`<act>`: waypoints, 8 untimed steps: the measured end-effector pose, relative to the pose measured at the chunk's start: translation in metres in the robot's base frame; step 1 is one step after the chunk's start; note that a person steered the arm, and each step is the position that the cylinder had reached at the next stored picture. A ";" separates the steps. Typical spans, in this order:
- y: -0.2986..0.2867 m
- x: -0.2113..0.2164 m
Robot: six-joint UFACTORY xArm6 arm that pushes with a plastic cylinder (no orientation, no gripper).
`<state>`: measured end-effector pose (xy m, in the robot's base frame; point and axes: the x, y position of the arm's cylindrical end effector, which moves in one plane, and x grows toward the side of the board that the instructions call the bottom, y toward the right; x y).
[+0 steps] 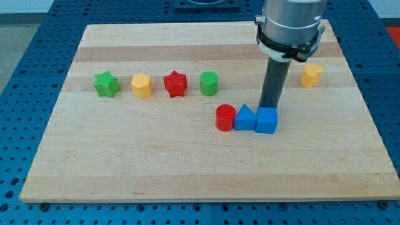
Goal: Move the red star to the left side of the red circle
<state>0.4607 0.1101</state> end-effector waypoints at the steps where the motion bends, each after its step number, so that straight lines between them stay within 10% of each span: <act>1: 0.000 -0.017; 4: -0.106 -0.122; 8: -0.197 -0.051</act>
<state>0.4101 -0.0874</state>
